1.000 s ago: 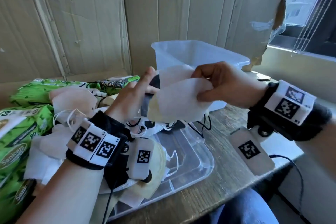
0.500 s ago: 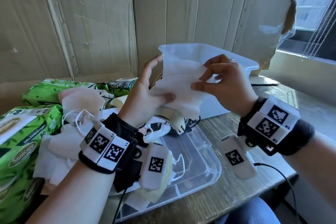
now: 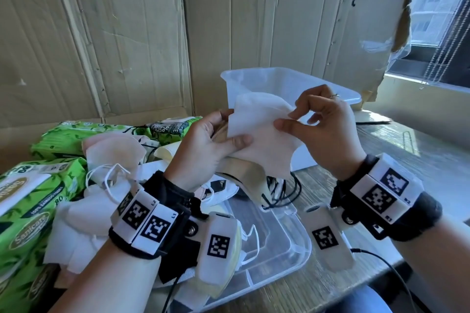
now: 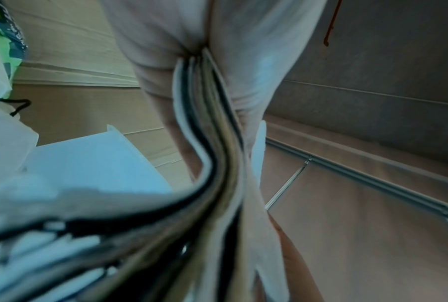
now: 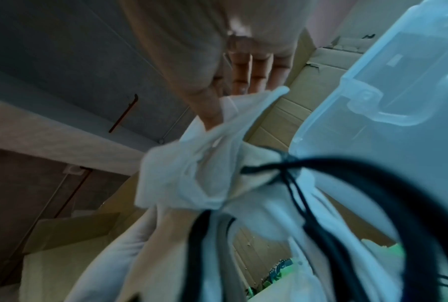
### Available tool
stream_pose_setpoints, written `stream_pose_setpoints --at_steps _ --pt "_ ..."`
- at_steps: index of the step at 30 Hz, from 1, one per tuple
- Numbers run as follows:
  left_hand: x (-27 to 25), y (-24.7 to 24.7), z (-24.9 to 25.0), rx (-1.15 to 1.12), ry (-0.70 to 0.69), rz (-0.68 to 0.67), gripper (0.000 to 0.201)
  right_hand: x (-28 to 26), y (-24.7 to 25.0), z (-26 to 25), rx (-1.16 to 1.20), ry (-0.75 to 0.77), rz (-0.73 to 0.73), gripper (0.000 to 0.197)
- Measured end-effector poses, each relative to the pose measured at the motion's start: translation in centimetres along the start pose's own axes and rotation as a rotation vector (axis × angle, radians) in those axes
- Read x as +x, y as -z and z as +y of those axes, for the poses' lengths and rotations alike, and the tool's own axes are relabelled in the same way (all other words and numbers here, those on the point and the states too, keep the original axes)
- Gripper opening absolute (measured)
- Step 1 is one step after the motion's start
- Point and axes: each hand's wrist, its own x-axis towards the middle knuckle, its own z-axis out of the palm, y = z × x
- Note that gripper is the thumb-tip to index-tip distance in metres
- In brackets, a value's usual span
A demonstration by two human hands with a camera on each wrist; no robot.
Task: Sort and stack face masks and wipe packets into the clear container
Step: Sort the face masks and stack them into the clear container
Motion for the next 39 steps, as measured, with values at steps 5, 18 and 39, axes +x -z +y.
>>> stream_pose_setpoints --at_steps 5,18,39 --pt "0.0 -0.1 -0.3 0.065 -0.008 -0.001 0.044 -0.2 -0.5 1.0 0.156 -0.182 -0.087 0.017" --pt "-0.2 0.0 -0.6 0.191 0.014 0.012 0.023 -1.3 0.0 1.4 0.070 0.008 -0.005 0.036" --pt "0.8 4.6 3.8 0.303 -0.060 0.206 0.036 7.7 -4.2 -2.7 0.525 -0.139 -0.487 0.059"
